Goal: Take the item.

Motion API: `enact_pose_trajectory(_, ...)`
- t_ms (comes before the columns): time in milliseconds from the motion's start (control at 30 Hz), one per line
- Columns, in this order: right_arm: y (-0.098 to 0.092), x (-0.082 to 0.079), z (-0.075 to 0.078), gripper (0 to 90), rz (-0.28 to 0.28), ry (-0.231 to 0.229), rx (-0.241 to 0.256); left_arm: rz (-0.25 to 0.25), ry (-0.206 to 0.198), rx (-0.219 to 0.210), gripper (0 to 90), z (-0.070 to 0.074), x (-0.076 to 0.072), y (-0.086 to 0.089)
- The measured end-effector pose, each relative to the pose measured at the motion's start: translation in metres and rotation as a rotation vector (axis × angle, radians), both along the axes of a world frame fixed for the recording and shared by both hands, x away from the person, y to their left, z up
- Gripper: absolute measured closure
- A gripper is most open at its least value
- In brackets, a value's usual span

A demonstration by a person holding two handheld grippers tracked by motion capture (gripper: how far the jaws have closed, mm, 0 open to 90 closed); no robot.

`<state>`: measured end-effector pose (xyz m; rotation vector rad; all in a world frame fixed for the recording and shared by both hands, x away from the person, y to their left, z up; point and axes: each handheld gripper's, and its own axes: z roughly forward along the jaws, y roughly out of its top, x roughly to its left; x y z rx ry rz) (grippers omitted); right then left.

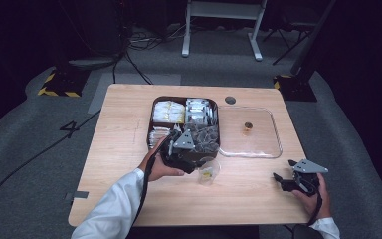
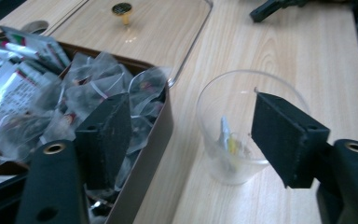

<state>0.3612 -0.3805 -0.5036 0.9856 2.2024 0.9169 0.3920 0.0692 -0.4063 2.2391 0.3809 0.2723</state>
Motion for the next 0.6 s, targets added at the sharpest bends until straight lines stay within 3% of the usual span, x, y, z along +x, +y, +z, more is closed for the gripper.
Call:
enact_pose_trajectory(167, 0.0, 0.0, 0.0, 17.8, 0.0, 0.0, 0.0, 0.007, -0.012, 0.028, 21.1, 0.0, -0.002, 0.004)
enact_pose_trajectory(600, 0.0, 0.0, 0.0, 17.8, 0.0, -0.001, -0.001, 0.039, -0.069, 0.07, 17.1, -0.001, -0.009, 0.023)
